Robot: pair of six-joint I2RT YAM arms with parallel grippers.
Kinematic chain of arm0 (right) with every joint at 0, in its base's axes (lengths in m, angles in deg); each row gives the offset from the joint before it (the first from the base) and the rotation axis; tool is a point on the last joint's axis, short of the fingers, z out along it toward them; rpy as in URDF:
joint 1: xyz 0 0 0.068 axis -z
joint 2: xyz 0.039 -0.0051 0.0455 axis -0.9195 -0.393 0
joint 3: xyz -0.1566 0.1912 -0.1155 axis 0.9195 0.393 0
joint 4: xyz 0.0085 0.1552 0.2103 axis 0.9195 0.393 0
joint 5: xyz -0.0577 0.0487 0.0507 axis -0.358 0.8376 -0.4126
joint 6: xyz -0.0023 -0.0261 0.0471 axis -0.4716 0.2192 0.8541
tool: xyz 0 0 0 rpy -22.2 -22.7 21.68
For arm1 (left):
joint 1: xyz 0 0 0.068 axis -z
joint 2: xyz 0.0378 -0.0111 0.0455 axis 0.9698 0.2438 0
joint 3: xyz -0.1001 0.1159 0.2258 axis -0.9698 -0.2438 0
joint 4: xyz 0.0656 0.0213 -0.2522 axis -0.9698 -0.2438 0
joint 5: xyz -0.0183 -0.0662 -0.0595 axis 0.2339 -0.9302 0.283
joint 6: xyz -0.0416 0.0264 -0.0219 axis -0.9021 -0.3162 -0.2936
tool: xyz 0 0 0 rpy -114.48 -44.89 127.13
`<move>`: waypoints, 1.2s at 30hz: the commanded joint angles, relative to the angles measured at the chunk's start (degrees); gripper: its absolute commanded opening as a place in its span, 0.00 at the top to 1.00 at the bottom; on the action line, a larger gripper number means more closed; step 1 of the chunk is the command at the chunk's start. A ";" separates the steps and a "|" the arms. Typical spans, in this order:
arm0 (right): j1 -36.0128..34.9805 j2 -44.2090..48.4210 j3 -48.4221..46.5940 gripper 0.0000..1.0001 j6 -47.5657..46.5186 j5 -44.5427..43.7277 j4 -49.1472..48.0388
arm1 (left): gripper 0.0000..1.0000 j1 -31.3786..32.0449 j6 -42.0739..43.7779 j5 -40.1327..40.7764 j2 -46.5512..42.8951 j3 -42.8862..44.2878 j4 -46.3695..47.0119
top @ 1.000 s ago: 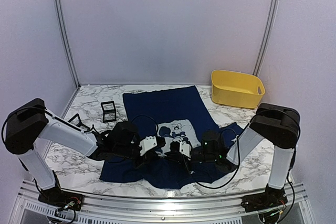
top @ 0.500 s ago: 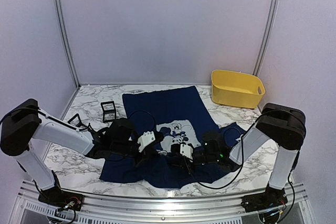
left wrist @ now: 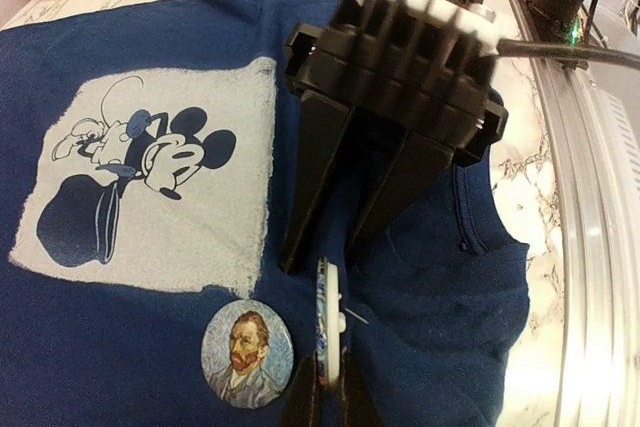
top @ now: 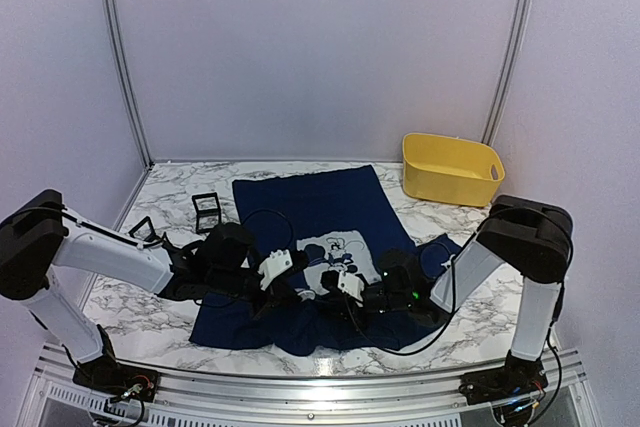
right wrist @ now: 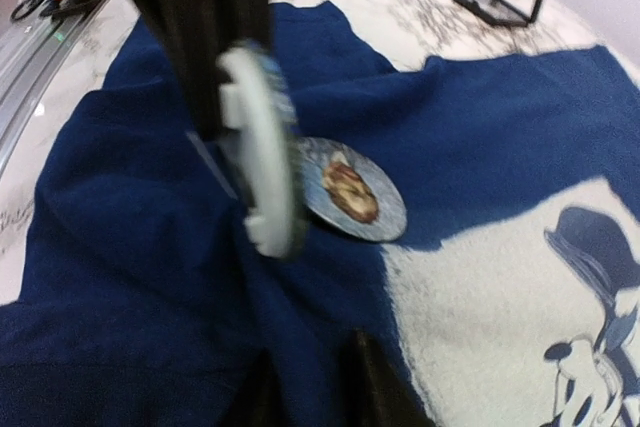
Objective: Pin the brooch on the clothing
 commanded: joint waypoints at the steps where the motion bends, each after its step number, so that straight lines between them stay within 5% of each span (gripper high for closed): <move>1: 2.42 3.37 -1.40 0.56 0.40 4.39 7.19 | 1.00 0.02 0.97 0.37 -2.04 1.50 -2.43; 2: 3.21 4.76 -1.91 0.47 1.45 6.50 7.99 | 1.00 0.02 1.60 0.51 -1.85 1.74 -2.94; 4: 4.06 7.35 -2.51 0.08 1.97 10.72 9.35 | 1.00 0.02 2.31 0.76 -1.59 2.10 -3.68; 8: 4.17 9.09 -4.27 0.04 0.12 18.72 12.37 | 1.00 0.02 3.43 1.12 -1.39 2.92 -4.83; 14: 4.29 1.49 -14.71 0.31 -0.28 25.49 22.72 | 1.00 0.02 3.95 1.32 -1.75 3.02 -5.27; 19: 4.33 -0.01 -15.61 0.61 0.59 26.92 20.74 | 1.00 0.02 4.33 1.51 -1.79 3.06 -5.40; 24: 4.35 -0.47 -14.57 0.64 0.32 26.92 20.42 | 1.00 0.02 4.60 1.43 -1.70 3.23 -5.45; 31: 4.54 0.08 -13.78 0.84 1.19 25.92 18.43 | 1.00 0.02 4.86 1.32 -1.93 3.23 -5.67; 36: 4.76 -0.17 -14.48 0.89 1.86 26.45 19.05 | 1.00 0.02 5.27 0.98 -1.95 3.37 -5.80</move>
